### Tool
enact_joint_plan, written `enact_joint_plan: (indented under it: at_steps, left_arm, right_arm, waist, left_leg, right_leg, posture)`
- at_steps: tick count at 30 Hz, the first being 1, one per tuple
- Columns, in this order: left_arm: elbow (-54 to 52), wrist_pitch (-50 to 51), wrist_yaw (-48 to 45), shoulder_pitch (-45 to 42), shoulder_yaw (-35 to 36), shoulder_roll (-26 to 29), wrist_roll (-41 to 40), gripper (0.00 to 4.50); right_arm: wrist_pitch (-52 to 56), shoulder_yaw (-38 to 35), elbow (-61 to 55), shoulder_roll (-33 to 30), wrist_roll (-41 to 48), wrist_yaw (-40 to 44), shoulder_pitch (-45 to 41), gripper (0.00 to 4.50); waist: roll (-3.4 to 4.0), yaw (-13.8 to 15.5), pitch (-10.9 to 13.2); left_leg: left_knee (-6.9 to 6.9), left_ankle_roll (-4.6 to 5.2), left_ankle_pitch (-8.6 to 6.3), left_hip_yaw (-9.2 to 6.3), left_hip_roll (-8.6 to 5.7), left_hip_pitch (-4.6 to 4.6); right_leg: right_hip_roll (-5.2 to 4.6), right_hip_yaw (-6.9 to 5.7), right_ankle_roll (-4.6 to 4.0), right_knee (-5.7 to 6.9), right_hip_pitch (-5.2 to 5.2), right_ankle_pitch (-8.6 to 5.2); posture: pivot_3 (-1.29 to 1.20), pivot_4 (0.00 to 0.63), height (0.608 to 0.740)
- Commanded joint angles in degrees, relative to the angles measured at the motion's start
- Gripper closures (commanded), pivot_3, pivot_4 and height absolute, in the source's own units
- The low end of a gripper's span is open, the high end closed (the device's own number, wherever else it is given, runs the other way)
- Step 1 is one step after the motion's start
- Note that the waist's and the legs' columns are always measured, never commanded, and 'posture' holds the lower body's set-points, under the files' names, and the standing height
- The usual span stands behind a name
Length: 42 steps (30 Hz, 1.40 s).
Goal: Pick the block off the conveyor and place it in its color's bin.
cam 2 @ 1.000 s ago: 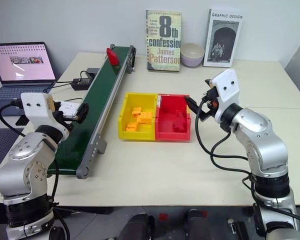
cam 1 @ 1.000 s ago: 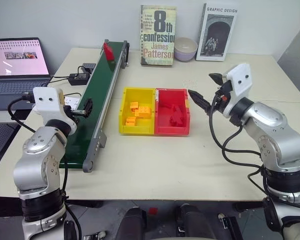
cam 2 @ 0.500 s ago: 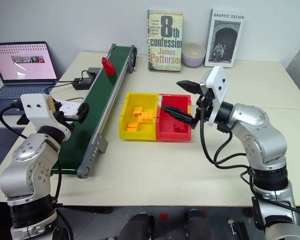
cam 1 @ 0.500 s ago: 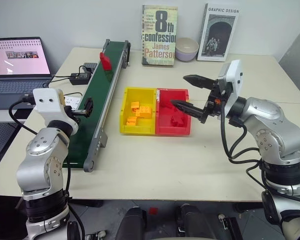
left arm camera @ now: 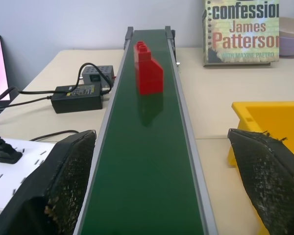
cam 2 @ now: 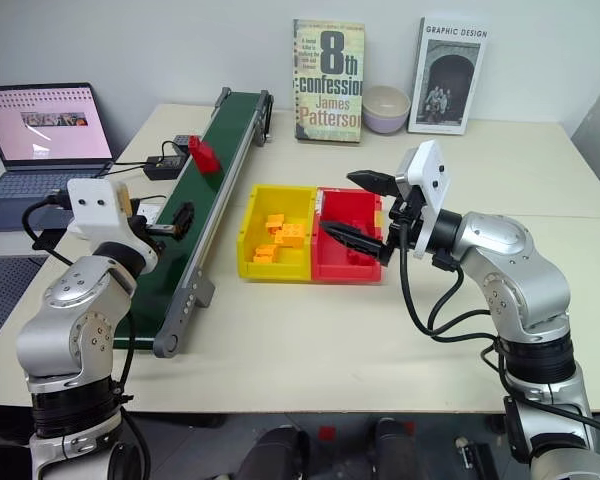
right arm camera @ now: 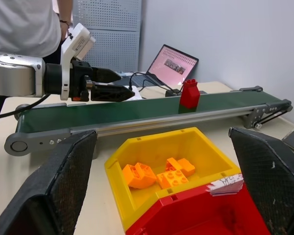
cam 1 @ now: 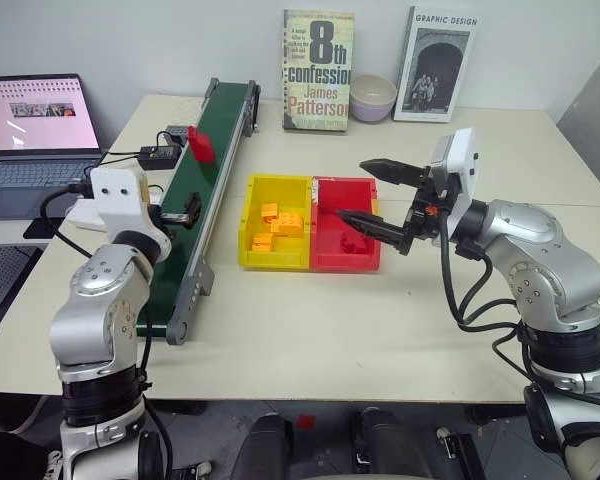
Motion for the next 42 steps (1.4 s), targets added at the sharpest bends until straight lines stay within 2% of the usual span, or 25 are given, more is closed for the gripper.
enact_joint_plan:
  at_steps: [1,20,26,27,28,32,36,41,42]
  left_arm:
    - [0.9,-0.4,1.8,-1.8,-0.4,-0.4,1.4,0.02]
    - [9.7,-3.4,6.2,-6.4,-1.4,-4.4,4.3,0.02]
    - [8.5,-1.4,6.1,-5.2,-0.9,-5.5,2.7,0.02]
    - [7.9,-0.7,6.0,-4.9,-0.6,-5.7,2.1,0.36]
    - [6.8,0.2,5.7,-4.3,-0.2,-5.9,1.2,0.38]
    - [2.1,4.5,7.4,-2.3,1.3,-6.0,0.5,1.19]
    - [-6.3,15.0,12.0,-1.1,4.9,-7.4,-0.8,2.01]
    - [-11.4,20.7,13.1,-0.2,4.7,-6.9,0.1,2.99]
    - [-11.6,21.4,13.4,-0.2,4.9,-7.0,0.3,2.99]
  right_arm:
    - [0.1,-0.7,-2.4,-0.6,1.5,0.2,-0.2,0.0]
    - [5.6,-1.2,-5.8,-1.8,6.2,-1.1,-1.3,0.0]
    - [5.4,-1.5,-5.5,-2.2,6.6,-1.2,-0.9,0.0]
    - [5.4,-1.5,-5.5,-2.3,6.7,-1.2,-0.9,0.0]
    - [5.4,-1.6,-5.5,-2.3,6.9,-1.3,-0.8,0.0]
    - [4.6,-1.6,-5.1,-2.5,7.1,-0.9,-0.2,0.0]
    - [3.5,-1.8,-4.6,-3.0,7.1,-0.5,0.4,0.0]
    - [2.8,-1.7,-4.3,-2.8,7.1,-0.5,0.5,0.0]
    - [2.7,-1.7,-4.3,-2.8,7.1,-0.5,0.5,0.0]
  waist:
    - [0.0,0.0,0.0]
    - [0.0,0.1,0.0]
    - [0.0,0.1,0.0]
    - [0.0,0.0,0.0]
    - [0.0,0.0,0.0]
    - [0.0,0.0,0.0]
    - [0.0,0.0,0.0]
    - [0.0,0.0,0.0]
    - [0.0,0.0,0.0]
  left_leg:
    - [0.0,0.0,0.0,0.0,0.0,0.0]
    - [0.0,0.0,0.0,-0.03,0.0,-0.01]
    - [-0.01,0.0,0.0,-0.02,0.0,-0.02]
    - [-0.01,0.0,0.0,-0.03,0.0,-0.02]
    - [0.0,0.0,0.0,-0.02,0.0,-0.02]
    - [0.0,0.0,0.0,-0.02,0.01,-0.02]
    - [-0.01,0.0,0.0,-0.05,0.03,-0.02]
    - [0.0,0.0,0.0,-0.05,0.0,0.0]
    - [0.01,0.0,0.0,-0.06,0.0,0.0]
  right_leg:
    - [0.0,0.0,0.0,0.0,0.0,0.0]
    - [-0.03,-0.02,0.0,0.01,0.0,0.0]
    - [-0.03,-0.02,0.0,0.0,-0.01,0.0]
    - [-0.04,-0.02,0.0,0.0,0.0,0.0]
    - [-0.03,-0.01,0.0,0.0,0.0,0.0]
    - [-0.07,0.0,0.0,0.0,-0.01,0.0]
    - [-0.07,0.0,0.0,0.0,-0.01,0.0]
    - [0.0,-0.02,0.0,0.02,0.01,0.0]
    - [0.01,-0.03,0.0,0.02,0.01,0.0]
  posture:
    - [0.0,0.15,0.74]
    - [0.0,0.15,0.74]
    - [0.0,0.15,0.74]
    - [0.0,0.15,0.74]
    - [0.0,0.15,0.74]
    - [0.0,0.15,0.74]
    - [0.0,0.15,0.74]
    - [0.0,0.15,0.74]
    - [0.0,0.15,0.74]
